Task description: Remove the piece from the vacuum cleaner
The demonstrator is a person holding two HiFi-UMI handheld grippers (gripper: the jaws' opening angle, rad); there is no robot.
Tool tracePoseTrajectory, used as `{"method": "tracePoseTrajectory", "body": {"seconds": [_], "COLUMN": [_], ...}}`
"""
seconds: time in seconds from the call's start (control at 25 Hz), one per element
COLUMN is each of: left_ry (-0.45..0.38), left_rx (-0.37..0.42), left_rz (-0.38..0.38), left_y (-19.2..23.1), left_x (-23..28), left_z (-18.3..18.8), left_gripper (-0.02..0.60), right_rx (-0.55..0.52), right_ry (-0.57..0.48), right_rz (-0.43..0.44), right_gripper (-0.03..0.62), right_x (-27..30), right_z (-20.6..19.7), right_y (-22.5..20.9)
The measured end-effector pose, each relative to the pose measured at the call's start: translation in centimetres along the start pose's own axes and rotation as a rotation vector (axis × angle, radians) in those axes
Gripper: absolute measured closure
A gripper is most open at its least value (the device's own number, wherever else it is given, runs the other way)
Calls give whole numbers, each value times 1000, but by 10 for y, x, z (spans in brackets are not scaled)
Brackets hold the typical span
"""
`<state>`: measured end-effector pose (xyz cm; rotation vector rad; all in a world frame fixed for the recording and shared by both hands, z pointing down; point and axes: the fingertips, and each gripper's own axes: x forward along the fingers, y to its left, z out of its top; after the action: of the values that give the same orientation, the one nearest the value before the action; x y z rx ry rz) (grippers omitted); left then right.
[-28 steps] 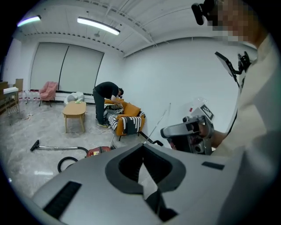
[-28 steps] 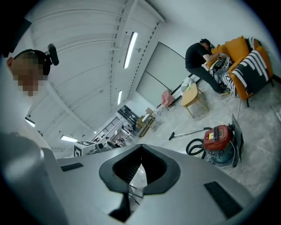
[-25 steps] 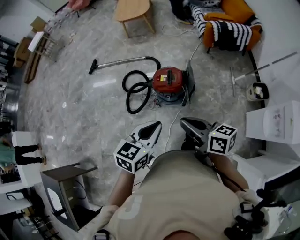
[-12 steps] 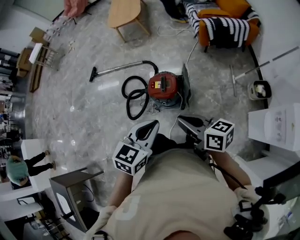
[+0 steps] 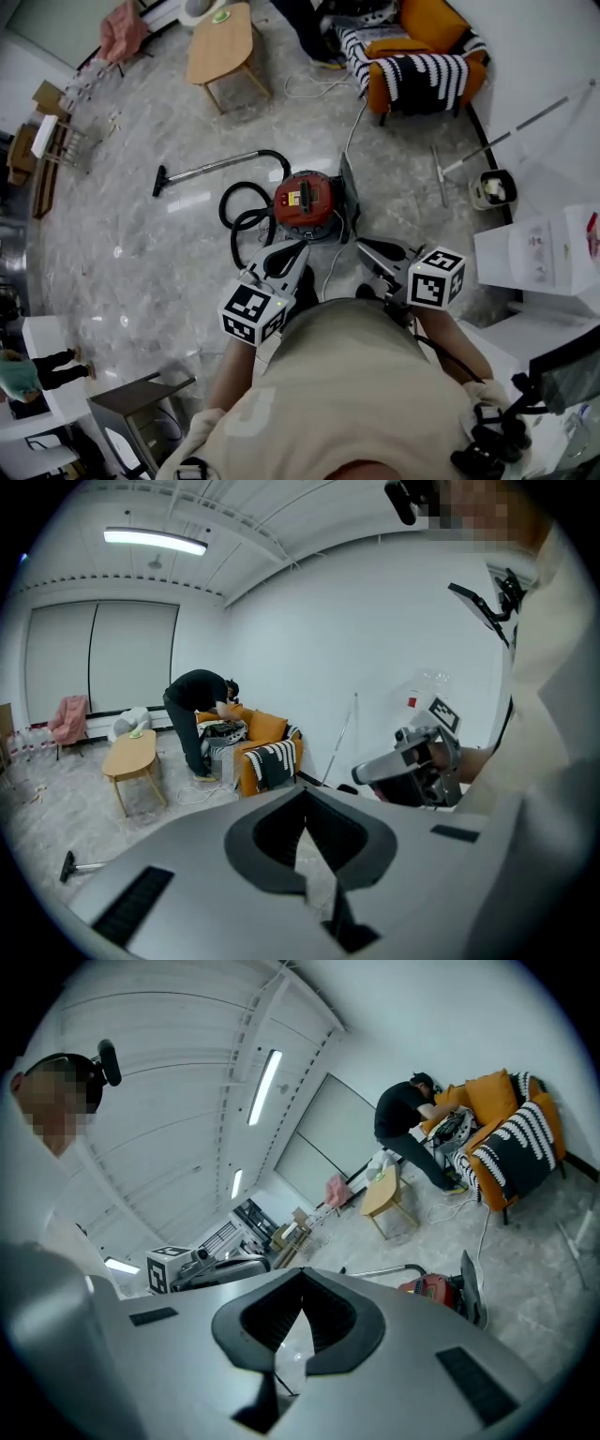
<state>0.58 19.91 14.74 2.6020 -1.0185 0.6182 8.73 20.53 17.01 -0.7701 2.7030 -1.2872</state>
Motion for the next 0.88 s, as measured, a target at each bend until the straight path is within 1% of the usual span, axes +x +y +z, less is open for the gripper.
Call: {"method": "tracePoseTrajectory", "body": {"seconds": [0.12, 0.2, 0.44, 0.52, 0.6, 0.64, 0.72, 0.8, 0.88], "left_ry": [-16, -21, -35, -59, -96, -101, -81, -59, -58], "left_rx": [6, -10, -59, -64, -86, -101, -108, -84, -71], "left_rz": [-25, -37, -93, -124, -150, -163, -187, -213, -251], "left_y": [31, 57, 131, 151, 171, 178, 186, 189, 188], "left_x": [-2, -9, -33, -41, -47, -49, -49, -41, -32], "left_z": [0, -3, -19, -27, -29, -28, -28, -27, -24], "left_gripper": [588, 588, 588, 588, 588, 588, 588, 588, 588], "right_rx": [6, -12, -116, -156, -189, -194, -188, -176, -160], "right_ry": [6, 33, 138, 163, 202, 225, 258, 257, 238], "right_rz": [-39, -57, -130, -155, -151, -146, -152, -179, -218], "right_gripper": [592, 592, 592, 592, 592, 592, 592, 592, 592], "right_x": [25, 51, 133, 158, 183, 192, 204, 207, 204], "right_z": [2, 3, -6, -16, -24, -27, -26, -19, -12], "right_y": [-2, 4, 26, 33, 41, 45, 48, 44, 36]}}
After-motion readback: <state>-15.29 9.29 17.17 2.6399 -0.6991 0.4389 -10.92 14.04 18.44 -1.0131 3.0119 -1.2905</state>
